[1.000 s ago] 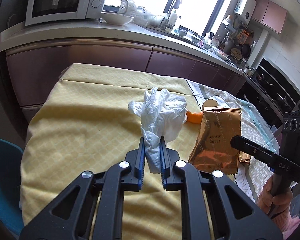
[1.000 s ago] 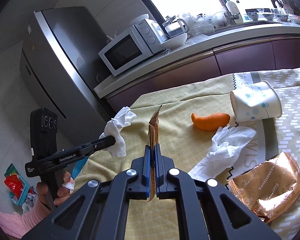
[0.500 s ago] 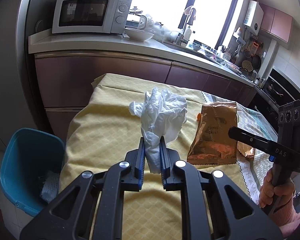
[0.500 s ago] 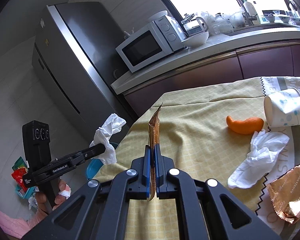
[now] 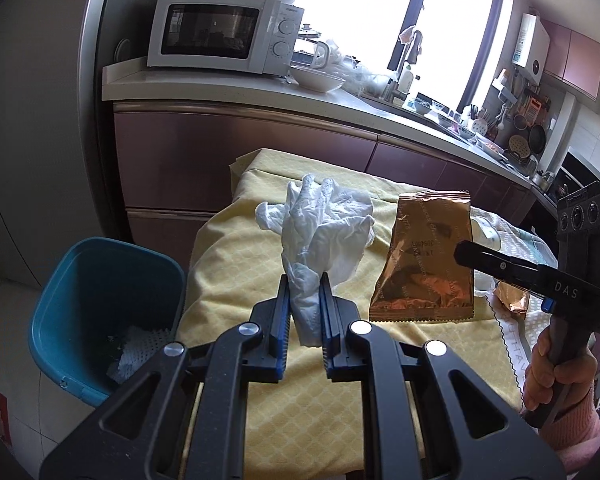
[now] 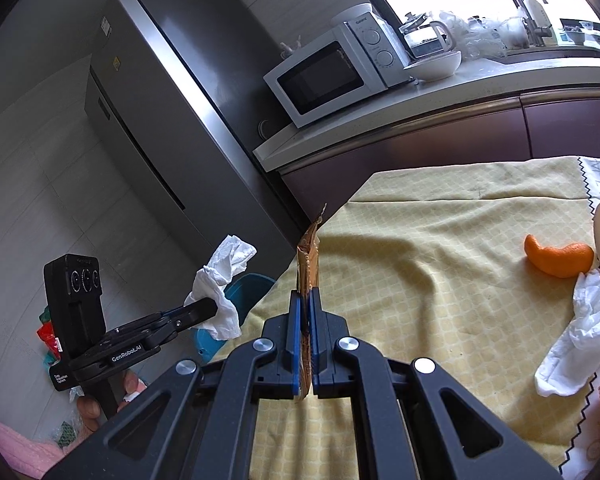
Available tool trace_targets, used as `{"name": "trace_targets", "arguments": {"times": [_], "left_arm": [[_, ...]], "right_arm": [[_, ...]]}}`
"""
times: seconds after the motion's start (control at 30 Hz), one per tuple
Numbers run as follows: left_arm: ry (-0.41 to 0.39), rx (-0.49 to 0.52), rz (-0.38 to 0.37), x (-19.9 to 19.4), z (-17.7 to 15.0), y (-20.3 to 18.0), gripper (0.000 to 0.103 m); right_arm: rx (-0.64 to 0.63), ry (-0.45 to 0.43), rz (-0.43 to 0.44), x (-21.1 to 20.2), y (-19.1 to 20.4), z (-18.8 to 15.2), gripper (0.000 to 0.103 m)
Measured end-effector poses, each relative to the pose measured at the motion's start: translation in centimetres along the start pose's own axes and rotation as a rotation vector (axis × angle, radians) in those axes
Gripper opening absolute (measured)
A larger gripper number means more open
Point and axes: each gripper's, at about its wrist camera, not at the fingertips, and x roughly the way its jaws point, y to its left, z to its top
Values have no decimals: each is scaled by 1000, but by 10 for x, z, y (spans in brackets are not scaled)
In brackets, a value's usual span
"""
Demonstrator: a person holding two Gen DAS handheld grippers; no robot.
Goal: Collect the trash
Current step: 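Carry tissue and foil bag over the teal bin with both grippers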
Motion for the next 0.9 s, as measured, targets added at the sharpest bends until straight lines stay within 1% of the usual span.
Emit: {"name": "trace_targets", "arguments": {"times": [0.37, 0.9], "left_arm": [[-4, -42, 60, -18, -8, 27, 13], [-11, -85, 138, -29, -20, 59, 13]], "right_arm": [[-15, 55, 53, 28, 14, 2, 3], [-39, 128, 123, 71, 37, 3, 3]]}}
